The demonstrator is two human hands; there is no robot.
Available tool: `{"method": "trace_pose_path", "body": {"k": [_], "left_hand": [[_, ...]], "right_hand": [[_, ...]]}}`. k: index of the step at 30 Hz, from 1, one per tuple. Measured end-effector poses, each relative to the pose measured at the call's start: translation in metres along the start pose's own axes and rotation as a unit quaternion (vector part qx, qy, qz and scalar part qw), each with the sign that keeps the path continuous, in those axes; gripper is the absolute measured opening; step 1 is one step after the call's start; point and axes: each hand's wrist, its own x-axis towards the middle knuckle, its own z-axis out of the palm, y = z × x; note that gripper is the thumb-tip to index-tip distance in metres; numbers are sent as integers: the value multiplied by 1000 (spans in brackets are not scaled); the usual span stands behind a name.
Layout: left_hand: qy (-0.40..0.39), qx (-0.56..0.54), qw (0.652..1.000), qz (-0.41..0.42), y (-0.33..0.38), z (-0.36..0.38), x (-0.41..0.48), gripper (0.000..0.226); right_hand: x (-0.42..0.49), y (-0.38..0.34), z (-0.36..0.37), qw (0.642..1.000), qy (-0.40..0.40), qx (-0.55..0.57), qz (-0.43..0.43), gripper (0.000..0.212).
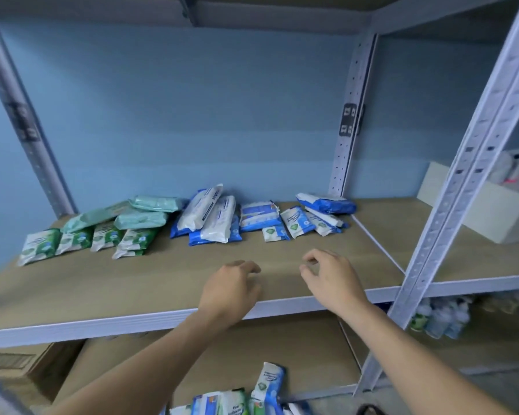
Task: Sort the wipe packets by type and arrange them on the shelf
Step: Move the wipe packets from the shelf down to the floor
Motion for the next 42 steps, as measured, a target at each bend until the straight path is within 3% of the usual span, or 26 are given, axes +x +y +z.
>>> {"method": "trace_pose_path", "body": {"k": [7, 12, 22, 25, 31, 42], "left_hand": [[14, -42, 999, -25, -6, 30, 53, 38], [78, -69, 993, -58, -14, 51, 89, 43], [119, -112, 984, -75, -23, 76, 147, 20], [121, -114, 983, -76, -24, 78, 154, 14], [124, -129, 980, -92, -25, 78, 156, 9], [111, -88, 988, -58, -23, 71, 135, 26]], "right_hand": [[43, 28, 22, 999, 5, 13, 34, 26], [69, 40, 39, 998, 33, 36, 40, 40], [122, 55, 77, 993, 85, 57, 64, 51], [138, 58, 85, 990, 100, 64, 71, 46], [149, 63, 93, 985, 130, 86, 79, 14], [105, 65, 70, 990, 121, 71, 34, 9]]}}
